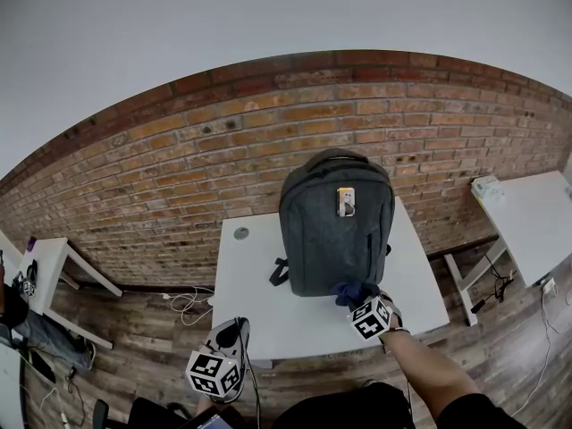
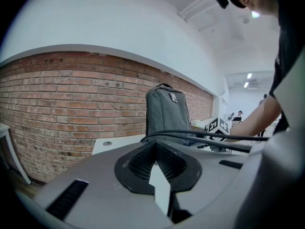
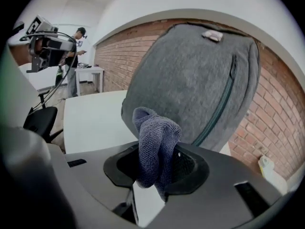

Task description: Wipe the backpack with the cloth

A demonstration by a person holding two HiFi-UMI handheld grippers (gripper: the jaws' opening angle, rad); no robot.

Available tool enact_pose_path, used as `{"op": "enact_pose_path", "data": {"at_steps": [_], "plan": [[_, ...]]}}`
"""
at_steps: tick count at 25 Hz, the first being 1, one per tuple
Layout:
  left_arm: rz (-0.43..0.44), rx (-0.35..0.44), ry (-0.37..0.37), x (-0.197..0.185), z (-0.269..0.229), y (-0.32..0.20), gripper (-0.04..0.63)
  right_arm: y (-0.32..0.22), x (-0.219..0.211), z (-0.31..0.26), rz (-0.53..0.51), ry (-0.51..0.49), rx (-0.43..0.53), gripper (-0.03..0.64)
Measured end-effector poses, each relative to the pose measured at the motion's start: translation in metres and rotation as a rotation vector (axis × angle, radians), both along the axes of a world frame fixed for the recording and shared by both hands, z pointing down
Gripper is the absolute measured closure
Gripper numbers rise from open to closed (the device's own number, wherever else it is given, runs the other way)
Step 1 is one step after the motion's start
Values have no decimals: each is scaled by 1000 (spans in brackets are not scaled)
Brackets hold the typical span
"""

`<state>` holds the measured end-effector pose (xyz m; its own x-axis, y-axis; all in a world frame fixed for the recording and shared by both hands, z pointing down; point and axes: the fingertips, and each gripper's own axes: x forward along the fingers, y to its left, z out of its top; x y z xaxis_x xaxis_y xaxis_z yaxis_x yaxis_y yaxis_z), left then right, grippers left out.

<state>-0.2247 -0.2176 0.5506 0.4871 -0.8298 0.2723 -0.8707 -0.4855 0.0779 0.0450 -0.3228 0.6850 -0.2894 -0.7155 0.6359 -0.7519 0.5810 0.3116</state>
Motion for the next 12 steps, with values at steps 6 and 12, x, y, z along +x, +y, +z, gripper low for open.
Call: {"op": "enact_pose_path", "data": {"at_steps": [6,12], "plan": [[-28,-10,-18,-1,1,0,600,-3,42,32,107,-22,-93,500],[-46,-9,-4,9,0,-6,598,-17,77,16,177,-81,-66,500]]}}
